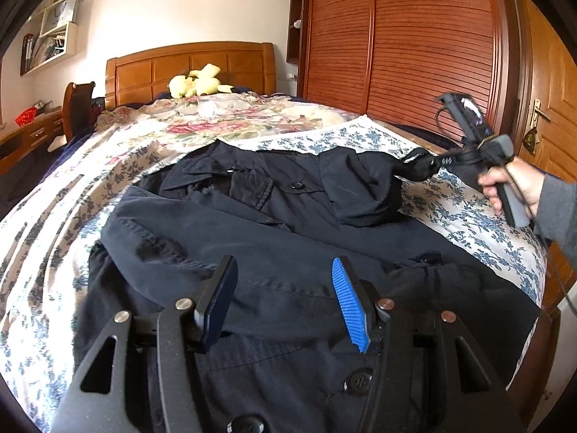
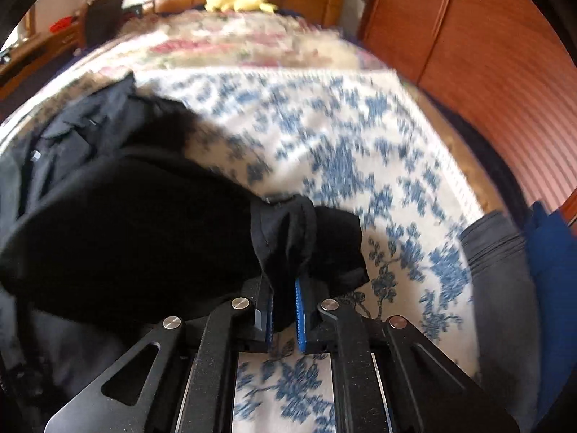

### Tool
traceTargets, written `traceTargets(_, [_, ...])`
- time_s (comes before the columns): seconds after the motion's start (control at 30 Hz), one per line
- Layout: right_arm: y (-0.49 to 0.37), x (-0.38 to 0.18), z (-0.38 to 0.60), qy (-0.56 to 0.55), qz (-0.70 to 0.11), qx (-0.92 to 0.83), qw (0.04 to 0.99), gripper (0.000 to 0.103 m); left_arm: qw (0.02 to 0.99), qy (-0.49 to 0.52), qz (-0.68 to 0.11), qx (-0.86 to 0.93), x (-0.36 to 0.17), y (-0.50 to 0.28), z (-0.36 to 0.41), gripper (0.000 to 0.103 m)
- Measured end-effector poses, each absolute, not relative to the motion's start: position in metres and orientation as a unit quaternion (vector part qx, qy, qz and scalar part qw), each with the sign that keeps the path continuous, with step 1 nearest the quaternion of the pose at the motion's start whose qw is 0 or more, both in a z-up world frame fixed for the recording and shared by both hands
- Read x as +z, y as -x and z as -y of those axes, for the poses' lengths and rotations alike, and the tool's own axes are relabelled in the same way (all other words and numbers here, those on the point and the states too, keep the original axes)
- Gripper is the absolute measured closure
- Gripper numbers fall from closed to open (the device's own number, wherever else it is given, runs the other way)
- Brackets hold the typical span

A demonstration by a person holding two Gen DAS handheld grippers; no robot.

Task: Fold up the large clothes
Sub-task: 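Lift the held sleeve up above the coat with the right tool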

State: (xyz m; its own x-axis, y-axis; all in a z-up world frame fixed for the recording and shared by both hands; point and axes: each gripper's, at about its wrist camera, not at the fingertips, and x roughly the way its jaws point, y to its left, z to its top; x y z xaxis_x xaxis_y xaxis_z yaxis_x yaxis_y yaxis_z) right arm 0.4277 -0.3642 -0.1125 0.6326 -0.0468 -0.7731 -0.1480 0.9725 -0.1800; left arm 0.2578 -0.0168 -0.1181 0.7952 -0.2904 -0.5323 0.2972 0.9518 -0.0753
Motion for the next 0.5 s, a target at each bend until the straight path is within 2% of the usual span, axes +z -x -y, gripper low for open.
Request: traceTargets(0.5, [-0.381, 0.031, 0.286, 0.141, -0.282, 0.039, 0.948, 0.098, 0.959, 0.011, -0.256, -0.118, -0.101, -0.221, -0.042, 0.049])
